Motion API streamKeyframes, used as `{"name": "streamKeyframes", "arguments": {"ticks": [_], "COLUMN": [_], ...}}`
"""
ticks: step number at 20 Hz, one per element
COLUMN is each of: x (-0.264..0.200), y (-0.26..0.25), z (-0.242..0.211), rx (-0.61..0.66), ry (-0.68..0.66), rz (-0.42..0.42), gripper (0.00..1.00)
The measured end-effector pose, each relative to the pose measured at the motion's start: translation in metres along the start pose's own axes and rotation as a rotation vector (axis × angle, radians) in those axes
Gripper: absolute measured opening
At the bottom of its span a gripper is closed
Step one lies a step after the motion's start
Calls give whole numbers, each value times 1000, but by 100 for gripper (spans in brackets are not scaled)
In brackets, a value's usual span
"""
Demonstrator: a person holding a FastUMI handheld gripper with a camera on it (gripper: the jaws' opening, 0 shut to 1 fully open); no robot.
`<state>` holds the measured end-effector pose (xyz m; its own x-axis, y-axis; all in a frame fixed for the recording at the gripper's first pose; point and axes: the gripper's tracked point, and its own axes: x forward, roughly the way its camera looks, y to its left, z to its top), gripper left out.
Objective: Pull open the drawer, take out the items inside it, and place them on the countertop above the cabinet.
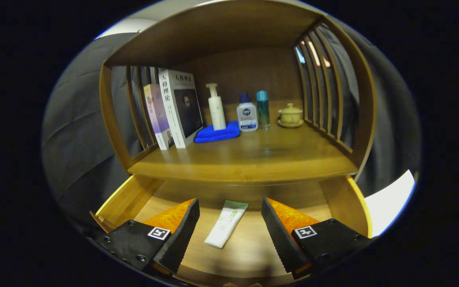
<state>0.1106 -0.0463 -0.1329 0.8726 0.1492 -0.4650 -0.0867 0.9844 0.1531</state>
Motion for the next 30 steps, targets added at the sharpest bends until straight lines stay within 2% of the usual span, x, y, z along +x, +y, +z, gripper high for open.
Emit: {"name": "streamKeyframes", "arguments": {"ticks": [3, 5, 6, 8, 12, 16, 19, 23, 26, 30], "x": [16, 20, 19, 24, 33, 39, 44, 52, 61, 72], "y": [5, 9, 21, 31, 10, 10, 8, 21, 15, 10], "z": [-15, -21, -21, -23, -29, -30, -38, -68, -79, -86], "rx": [5, -75, -72, -17, -111, -163, -288, -243, -301, -308], "ry": [129, 218, 236, 298, 410, 512, 563, 707, 738, 772], "rz": [35, 62, 121, 140, 94, 97, 69, 104, 82, 52], "gripper": [97, 98, 97, 98, 98, 98, 98, 98, 99, 99]}}
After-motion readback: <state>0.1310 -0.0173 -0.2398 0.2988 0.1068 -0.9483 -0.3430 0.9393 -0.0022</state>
